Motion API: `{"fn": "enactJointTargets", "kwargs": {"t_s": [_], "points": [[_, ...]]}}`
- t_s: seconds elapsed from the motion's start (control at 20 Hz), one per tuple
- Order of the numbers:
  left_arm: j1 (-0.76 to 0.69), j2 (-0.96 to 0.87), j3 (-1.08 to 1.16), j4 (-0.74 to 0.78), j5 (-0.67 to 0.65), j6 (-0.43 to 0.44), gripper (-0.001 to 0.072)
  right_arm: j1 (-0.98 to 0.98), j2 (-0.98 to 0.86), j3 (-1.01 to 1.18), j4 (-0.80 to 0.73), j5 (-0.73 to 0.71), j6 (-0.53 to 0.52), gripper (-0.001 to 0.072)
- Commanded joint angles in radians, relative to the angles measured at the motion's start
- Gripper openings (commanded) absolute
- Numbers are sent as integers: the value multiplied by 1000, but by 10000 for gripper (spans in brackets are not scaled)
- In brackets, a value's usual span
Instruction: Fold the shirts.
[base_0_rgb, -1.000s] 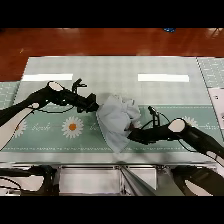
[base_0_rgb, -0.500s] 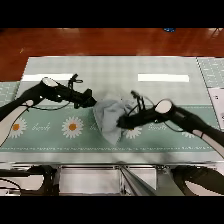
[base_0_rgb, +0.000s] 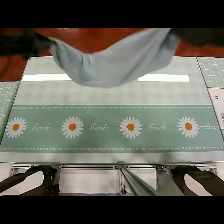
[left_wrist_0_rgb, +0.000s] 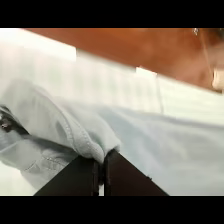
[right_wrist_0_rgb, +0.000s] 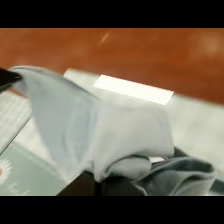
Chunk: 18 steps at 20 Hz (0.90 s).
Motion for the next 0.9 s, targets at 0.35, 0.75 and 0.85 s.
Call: {"fn": "enactJointTargets", "kwargs": {"t_s": [0.35,0.75,0.85], "points": [[272,533,180,209,-44,53,21,-118,320,164,-610,330,215,24],[206,767,-16,489,-135,-51,21,-118,473,-144,-803,471,315,24],[190,760,-118,483,-195,-70,21,-118,499,-300,-775,450,336,24]]}}
